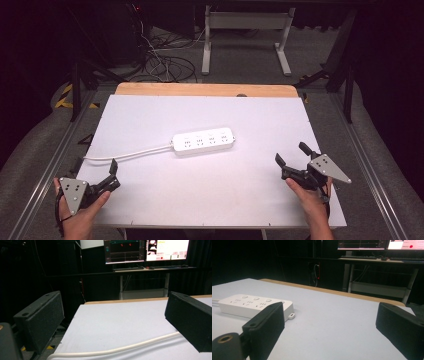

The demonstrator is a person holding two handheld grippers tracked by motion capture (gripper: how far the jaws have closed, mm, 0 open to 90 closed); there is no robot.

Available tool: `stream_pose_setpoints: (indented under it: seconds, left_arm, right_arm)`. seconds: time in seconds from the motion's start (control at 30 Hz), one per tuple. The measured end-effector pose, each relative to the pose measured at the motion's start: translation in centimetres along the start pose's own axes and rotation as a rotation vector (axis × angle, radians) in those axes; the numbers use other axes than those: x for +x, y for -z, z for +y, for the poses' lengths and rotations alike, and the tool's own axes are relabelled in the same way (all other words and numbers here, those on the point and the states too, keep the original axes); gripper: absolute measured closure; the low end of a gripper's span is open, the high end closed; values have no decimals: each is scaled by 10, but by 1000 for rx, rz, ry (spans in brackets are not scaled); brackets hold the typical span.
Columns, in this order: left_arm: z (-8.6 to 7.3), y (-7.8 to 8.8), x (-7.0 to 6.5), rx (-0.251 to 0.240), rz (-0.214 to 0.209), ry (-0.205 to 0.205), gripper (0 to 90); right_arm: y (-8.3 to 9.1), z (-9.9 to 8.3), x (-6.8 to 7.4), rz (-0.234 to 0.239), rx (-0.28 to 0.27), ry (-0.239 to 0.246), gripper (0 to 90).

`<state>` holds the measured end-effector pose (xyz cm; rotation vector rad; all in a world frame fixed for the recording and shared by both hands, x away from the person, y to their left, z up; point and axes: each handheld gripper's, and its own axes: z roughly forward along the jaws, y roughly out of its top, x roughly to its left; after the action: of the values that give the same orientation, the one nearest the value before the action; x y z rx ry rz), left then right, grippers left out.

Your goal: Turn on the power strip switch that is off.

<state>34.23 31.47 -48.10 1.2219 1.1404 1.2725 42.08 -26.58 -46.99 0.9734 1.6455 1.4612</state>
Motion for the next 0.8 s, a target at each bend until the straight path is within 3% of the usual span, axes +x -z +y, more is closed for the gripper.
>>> stream_pose_setpoints:
  seconds: [0.47, 0.6, 0.8]
  left_arm:
    - [1, -3, -3, -1, -11, -5, 29]
    - [1, -2, -3, -5, -14, -6, 30]
    - [1, -2, -3, -7, -17, -3, 33]
  right_arm:
    - [6, 2, -4, -21, -28, 0, 131]
    - [4, 1, -6, -36, -12, -5, 141]
    - [0, 6, -2, -32, -39, 38, 331]
